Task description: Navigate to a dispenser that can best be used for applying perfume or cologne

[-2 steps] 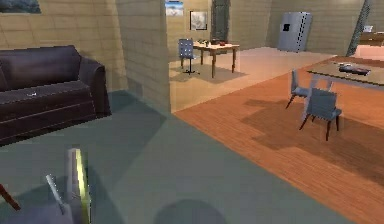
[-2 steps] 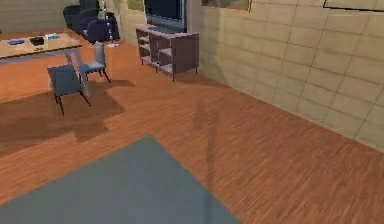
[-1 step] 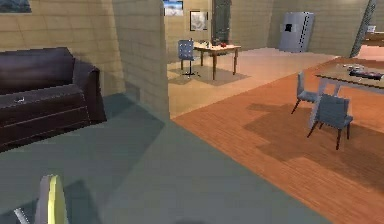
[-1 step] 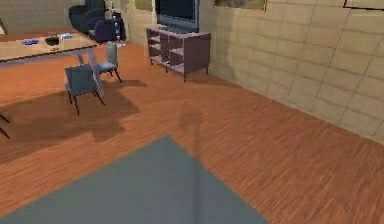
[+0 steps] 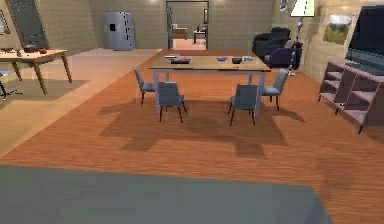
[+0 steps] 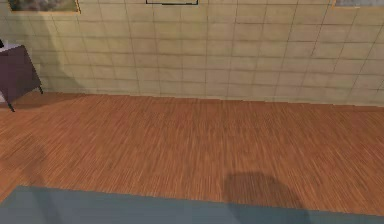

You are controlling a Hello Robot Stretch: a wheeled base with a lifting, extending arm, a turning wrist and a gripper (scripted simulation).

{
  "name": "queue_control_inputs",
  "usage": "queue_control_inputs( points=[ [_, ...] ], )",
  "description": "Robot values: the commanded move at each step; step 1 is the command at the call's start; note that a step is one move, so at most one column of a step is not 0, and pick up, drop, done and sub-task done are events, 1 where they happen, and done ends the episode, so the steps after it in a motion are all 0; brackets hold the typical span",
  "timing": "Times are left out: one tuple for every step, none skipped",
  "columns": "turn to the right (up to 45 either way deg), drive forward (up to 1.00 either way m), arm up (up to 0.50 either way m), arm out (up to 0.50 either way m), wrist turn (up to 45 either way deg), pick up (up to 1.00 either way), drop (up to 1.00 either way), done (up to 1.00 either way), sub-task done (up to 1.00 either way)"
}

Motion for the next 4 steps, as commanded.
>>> queue_control_inputs(
  points=[
    [3.0, 0.0, 0.0, 0.0, 0.0, 0.0, 0.0, 0.0, 0.0],
    [0.0, 0.1, 0.0, 0.0, 0.0, 0.0, 0.0, 0.0, 0.0],
    [-42.0, 0.0, 0.0, 0.0, 0.0, 0.0, 0.0, 0.0, 0.0],
    [0.0, 1.0, 0.0, 0.0, 0.0, 0.0, 0.0, 0.0, 0.0]
  ],
)
